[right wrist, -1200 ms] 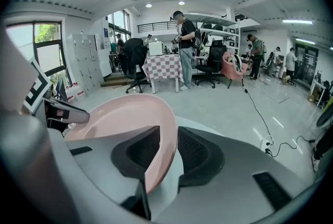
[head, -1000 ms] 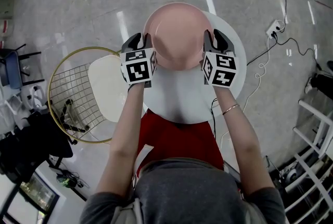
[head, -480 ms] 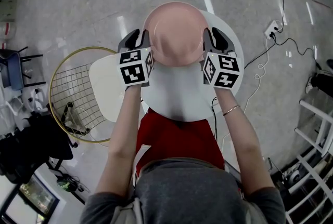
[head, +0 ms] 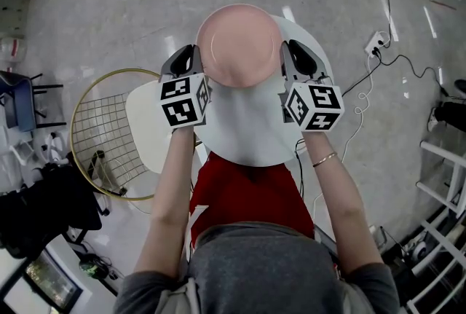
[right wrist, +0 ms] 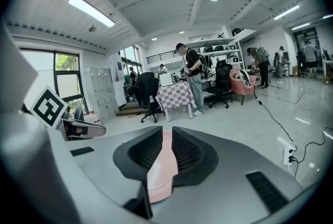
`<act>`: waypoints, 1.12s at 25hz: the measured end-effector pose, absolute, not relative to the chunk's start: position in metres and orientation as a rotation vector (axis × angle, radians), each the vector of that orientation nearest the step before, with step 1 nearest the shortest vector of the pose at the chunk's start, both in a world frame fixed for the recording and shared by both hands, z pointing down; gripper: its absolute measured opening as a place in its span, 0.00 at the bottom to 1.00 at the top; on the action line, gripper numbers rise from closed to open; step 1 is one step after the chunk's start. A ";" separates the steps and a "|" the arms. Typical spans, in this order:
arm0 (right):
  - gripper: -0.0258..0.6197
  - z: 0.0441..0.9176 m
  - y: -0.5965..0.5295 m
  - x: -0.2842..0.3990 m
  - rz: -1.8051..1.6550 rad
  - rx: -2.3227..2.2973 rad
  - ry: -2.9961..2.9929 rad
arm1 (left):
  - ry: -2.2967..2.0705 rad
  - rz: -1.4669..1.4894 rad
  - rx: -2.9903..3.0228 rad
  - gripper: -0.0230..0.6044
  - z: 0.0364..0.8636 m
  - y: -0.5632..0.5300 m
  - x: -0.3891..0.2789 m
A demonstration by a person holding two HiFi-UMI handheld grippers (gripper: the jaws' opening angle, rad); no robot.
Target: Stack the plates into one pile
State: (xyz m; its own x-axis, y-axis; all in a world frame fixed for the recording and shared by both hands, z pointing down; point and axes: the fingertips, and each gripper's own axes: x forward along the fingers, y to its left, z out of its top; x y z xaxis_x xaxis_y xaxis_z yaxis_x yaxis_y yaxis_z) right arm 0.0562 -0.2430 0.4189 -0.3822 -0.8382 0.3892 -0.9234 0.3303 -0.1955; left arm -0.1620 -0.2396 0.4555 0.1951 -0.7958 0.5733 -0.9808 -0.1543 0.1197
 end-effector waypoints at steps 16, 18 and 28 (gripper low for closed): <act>0.10 0.340 -0.177 0.081 0.462 1.650 -2.575 | -1.755 0.406 2.210 0.06 0.370 -0.184 -0.139; 0.09 0.330 -0.169 0.084 0.443 1.651 -2.604 | -1.765 0.380 2.234 0.06 0.359 -0.177 -0.134; 0.08 0.288 -0.127 0.103 0.352 1.671 -2.688 | -1.794 0.294 2.369 0.06 0.313 -0.139 -0.104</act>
